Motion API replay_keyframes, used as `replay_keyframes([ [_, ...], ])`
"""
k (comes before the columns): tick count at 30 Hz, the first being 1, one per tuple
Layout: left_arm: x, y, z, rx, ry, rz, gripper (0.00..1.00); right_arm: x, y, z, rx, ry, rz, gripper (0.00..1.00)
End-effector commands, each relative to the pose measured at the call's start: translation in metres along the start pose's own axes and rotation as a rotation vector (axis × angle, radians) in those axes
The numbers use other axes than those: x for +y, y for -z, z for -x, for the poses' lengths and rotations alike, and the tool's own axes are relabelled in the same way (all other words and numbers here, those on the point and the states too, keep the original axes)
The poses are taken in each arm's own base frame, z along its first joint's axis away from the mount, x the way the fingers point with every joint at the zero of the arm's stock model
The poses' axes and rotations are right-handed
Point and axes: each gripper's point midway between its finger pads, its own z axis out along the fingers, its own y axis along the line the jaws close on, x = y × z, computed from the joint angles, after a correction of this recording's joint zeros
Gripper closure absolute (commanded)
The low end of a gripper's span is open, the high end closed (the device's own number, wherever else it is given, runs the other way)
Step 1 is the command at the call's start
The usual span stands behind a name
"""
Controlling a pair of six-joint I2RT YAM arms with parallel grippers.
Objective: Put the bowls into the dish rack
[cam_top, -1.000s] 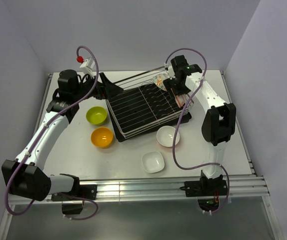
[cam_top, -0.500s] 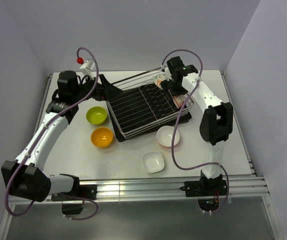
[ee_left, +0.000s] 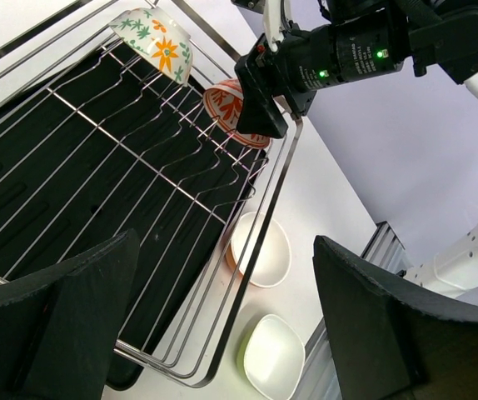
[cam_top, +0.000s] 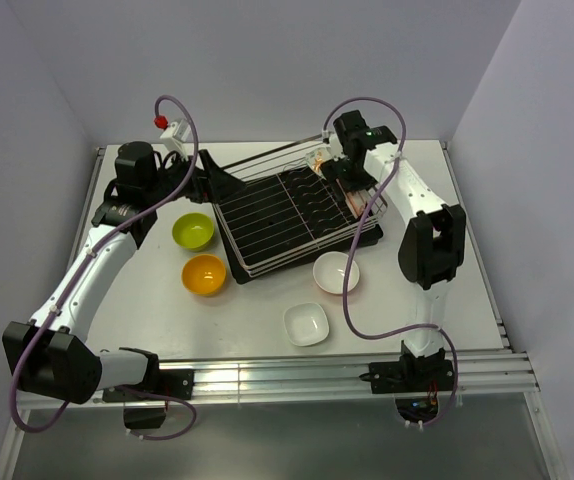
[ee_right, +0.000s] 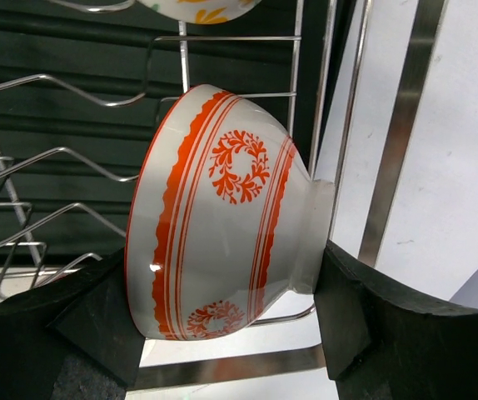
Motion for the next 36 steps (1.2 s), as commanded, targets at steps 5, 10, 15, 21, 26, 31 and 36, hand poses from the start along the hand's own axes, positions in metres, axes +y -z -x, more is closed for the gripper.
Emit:
replay_keyframes([
  [5, -0.011, 0.011, 0.003, -0.015, -0.052, -0.026, 0.09, 0.023, 0.021, 0.010, -0.053, 0.021, 0.073, 0.09],
  [10, -0.010, 0.015, 0.000, -0.017, -0.057, -0.019, 0.09, 0.030, 0.021, 0.009, -0.040, 0.019, 0.095, 0.08],
  [15, -0.010, 0.020, -0.001, -0.015, -0.065, -0.008, 0.09, 0.046, 0.030, 0.012, -0.059, 0.025, 0.154, 0.08],
  [21, -0.007, 0.026, -0.002, -0.016, -0.066, 0.005, 0.09, 0.059, 0.032, 0.007, -0.045, 0.044, 0.180, 0.08],
  [26, 0.005, 0.030, -0.005, 0.010, -0.032, 0.049, 0.04, 0.058, 0.025, -0.005, -0.016, 0.066, 0.132, 0.07],
  [31, 0.010, 0.039, -0.005, -0.010, -0.021, 0.059, 0.02, 0.062, 0.026, -0.007, -0.030, 0.065, 0.131, 0.05],
  [36, 0.010, 0.046, -0.004, -0.027, -0.032, 0.077, 0.00, 0.063, 0.040, 0.001, -0.082, 0.058, 0.147, 0.03],
])
